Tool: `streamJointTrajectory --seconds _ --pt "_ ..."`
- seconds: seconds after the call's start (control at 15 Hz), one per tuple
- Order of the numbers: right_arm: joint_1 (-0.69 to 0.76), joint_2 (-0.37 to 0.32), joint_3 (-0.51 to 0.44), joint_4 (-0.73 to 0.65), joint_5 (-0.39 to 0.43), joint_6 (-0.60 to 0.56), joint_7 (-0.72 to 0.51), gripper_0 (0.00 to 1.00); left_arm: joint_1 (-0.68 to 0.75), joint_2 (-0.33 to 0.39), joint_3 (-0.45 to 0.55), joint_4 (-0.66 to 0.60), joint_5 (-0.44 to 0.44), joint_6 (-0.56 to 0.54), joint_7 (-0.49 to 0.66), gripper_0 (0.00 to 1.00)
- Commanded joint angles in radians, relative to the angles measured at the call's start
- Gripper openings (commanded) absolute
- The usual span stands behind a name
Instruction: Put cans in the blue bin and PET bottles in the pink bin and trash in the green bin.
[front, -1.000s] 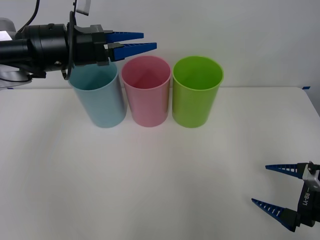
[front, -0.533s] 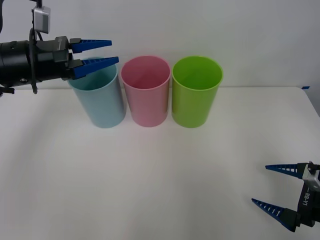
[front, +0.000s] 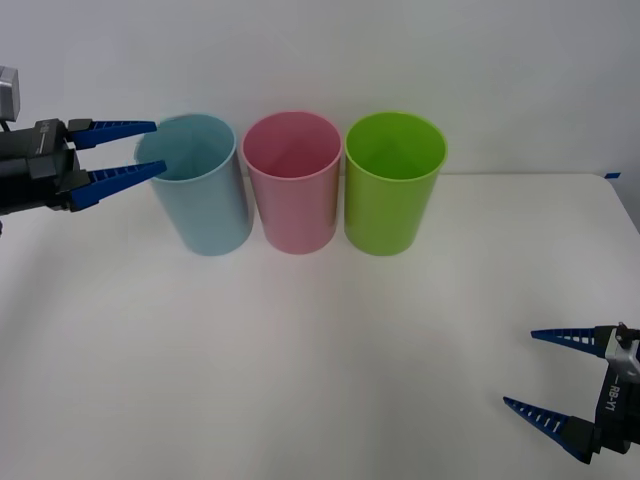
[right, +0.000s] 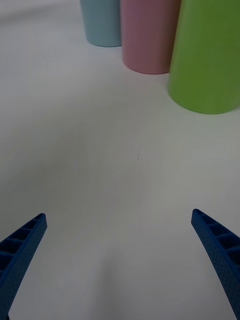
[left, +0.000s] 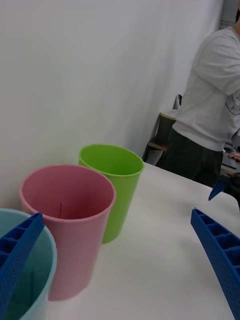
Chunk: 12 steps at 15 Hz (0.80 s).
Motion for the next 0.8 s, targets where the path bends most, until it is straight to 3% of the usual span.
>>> streamJointTrajectory --seconds 0.07,0.27,0.47,0.8 --pt "0.0 0.0 0.0 0.0 0.0 0.0 0.0 1.0 0.215 -0.002 0.226 -0.131 -0.121 0.002 0.059 1.0" --pt "0.0 0.0 0.0 0.0 0.0 0.0 0.0 1.0 0.441 -0.054 0.443 -0.256 -0.25 0.001 0.083 1.0" --pt "0.0 0.0 0.0 0.0 0.0 0.0 0.0 1.0 0.634 -0.186 0.661 -0.378 -0.442 -0.018 0.186 1.0" --pt "0.0 0.0 0.0 0.0 0.0 0.0 0.0 1.0 0.795 -0.401 0.848 -0.509 -0.687 -0.067 0.315 1.0"
